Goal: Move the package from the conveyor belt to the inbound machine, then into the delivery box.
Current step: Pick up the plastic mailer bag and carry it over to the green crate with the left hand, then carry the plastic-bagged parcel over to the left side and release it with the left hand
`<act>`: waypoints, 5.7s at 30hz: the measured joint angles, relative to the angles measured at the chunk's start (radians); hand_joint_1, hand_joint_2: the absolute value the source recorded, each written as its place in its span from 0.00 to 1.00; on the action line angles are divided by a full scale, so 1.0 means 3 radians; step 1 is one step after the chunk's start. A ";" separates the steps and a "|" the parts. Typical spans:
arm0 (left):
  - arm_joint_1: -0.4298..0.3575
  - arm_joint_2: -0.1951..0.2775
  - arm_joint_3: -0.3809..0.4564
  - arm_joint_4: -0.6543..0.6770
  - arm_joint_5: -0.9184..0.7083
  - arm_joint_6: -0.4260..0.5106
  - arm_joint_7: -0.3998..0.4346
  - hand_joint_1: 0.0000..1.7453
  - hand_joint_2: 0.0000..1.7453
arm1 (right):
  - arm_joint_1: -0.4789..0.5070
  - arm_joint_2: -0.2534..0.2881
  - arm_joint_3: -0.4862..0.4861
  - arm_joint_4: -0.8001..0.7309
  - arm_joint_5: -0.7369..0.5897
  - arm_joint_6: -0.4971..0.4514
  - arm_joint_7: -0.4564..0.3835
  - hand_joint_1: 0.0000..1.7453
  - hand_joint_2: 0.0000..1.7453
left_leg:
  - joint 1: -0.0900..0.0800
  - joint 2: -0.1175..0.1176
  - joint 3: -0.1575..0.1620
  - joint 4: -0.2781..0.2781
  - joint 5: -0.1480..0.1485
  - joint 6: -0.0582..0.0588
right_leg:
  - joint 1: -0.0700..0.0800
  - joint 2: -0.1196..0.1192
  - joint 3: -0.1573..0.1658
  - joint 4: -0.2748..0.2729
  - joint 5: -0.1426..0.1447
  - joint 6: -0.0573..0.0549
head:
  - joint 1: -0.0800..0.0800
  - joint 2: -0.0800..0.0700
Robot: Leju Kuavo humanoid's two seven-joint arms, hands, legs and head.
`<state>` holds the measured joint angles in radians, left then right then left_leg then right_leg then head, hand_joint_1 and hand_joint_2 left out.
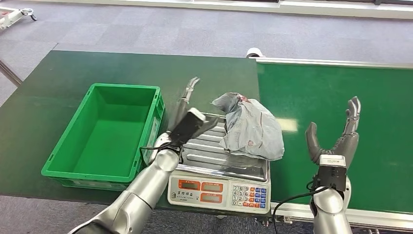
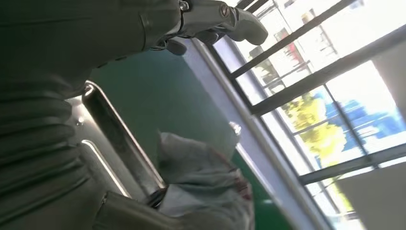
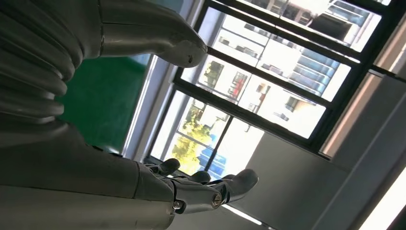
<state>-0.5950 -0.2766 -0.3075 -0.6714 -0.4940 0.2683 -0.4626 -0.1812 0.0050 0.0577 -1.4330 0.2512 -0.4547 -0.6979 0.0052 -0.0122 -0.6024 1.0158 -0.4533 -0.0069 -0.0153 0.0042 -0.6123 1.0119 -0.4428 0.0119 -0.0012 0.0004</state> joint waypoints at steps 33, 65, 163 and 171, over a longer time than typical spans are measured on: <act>-0.0341 -0.0184 -0.1096 0.0971 -0.0634 0.0104 0.0596 1.00 1.00 | -0.0161 0.0211 -0.0155 0.0569 0.0227 0.0397 -0.0004 0.00 1.00 | -0.0003 0.0002 -0.0002 -0.0001 0.0000 0.0000 | -0.0002 0.0002 -0.0003 0.0000 -0.0001 0.0000 | 0.0000 0.0000; 0.0511 0.0028 -0.0047 -0.1663 0.0744 0.1440 -0.0792 1.00 1.00 | 0.0295 0.0220 -0.0336 0.0273 0.0074 0.0167 -0.0012 0.00 1.00 | -0.0002 0.0003 -0.0011 -0.0002 -0.0003 0.0003 | -0.0001 0.0003 -0.0012 0.0000 -0.0004 0.0000 | 0.0000 0.0000; 0.0976 0.0349 0.1837 -0.1353 -0.1321 0.1215 0.0761 0.00 1.00 | 0.0489 0.0177 -0.0438 -0.0063 0.0476 0.0442 0.0091 0.00 1.00 | -0.0002 0.0008 -0.0007 -0.0003 -0.0004 0.0002 | -0.0001 0.0002 -0.0009 0.0000 -0.0006 -0.0001 | 0.0000 0.0000; 0.1134 0.0323 0.1731 -0.1844 0.0014 0.1261 -0.0287 0.00 0.00 | 0.0486 0.0177 -0.0438 -0.0017 0.0441 0.0448 0.0093 0.00 1.00 | -0.0002 0.0008 -0.0008 -0.0003 -0.0005 0.0002 | -0.0001 0.0002 -0.0010 0.0000 -0.0006 -0.0002 | 0.0000 0.0000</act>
<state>-0.2549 -0.1798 0.2119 -1.2246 -0.4899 0.6466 -0.5487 -0.0354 0.0580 -0.0736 -1.4383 0.3835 -0.3204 -0.6700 0.0047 -0.0097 -0.6049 1.0151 -0.4547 -0.0062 -0.0155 0.0048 -0.6153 1.0120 -0.4447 0.0114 -0.0013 0.0004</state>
